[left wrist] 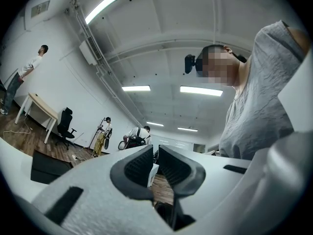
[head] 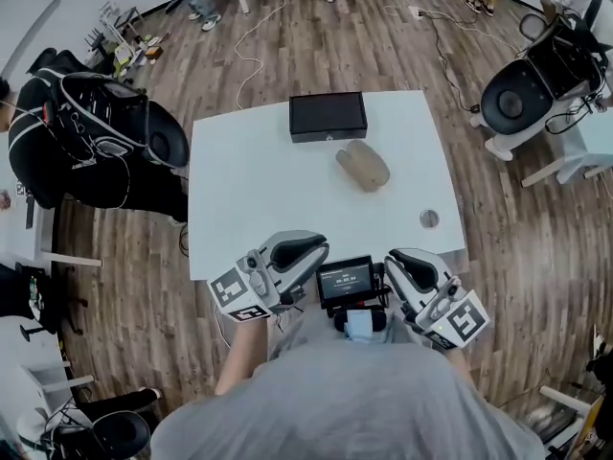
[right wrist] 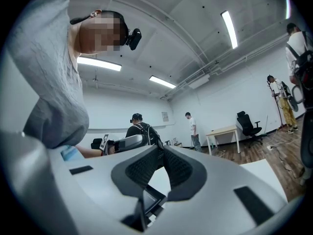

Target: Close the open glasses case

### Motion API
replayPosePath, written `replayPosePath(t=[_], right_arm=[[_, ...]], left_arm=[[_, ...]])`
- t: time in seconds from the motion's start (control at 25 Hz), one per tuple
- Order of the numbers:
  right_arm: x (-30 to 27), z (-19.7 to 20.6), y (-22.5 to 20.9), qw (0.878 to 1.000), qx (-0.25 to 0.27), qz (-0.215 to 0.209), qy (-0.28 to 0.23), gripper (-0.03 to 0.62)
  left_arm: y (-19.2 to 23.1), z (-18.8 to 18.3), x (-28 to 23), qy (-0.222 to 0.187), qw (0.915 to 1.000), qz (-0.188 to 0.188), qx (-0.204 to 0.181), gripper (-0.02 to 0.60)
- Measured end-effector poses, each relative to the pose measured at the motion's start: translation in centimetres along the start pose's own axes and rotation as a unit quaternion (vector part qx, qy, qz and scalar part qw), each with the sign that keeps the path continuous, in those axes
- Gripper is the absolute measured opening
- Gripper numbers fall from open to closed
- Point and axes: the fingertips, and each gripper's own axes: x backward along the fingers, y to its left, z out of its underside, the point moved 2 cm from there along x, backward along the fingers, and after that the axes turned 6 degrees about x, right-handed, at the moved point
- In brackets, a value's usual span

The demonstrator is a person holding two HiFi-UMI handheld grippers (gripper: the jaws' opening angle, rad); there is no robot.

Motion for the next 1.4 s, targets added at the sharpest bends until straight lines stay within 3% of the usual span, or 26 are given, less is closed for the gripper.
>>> replayPosePath(t=[0.2, 0.48, 0.76, 1.08, 1.28, 1.4], right_arm=[[0.1, 0.3, -0.5, 1.0, -0.004, 0.001, -0.002, 0.036], [-0.7, 2.3, -3.5, 0.999, 0.011, 0.014, 0.03, 0.037], [-2.5, 5.4, -7.2, 0.997, 0.014, 0.027, 0.069, 0.038], [-4.7, 8.8, -9.7, 0.992, 0.009, 0.05, 0.111, 0.038], [-5.7, 10.9, -10.6, 0.99, -0.008, 0.055, 0.13, 0.039], [-6.2, 12.3, -11.8, 0.987, -0.019, 0.065, 0.147, 0.094]], left_arm=[[0.0, 0.7, -0.5, 0.024, 0.9997, 0.002, 0.0, 0.025], [3.7, 2.0, -2.3, 0.117, 0.992, 0.009, -0.047, 0.026], [8.5, 3.1, -5.0, 0.199, 0.9754, 0.023, -0.092, 0.026], [13.1, 5.4, -6.6, 0.254, 0.962, 0.022, -0.099, 0.027], [15.8, 7.6, -7.2, 0.298, 0.9483, 0.019, -0.107, 0.028], [17.7, 9.0, -7.9, 0.328, 0.9379, 0.018, -0.111, 0.058]])
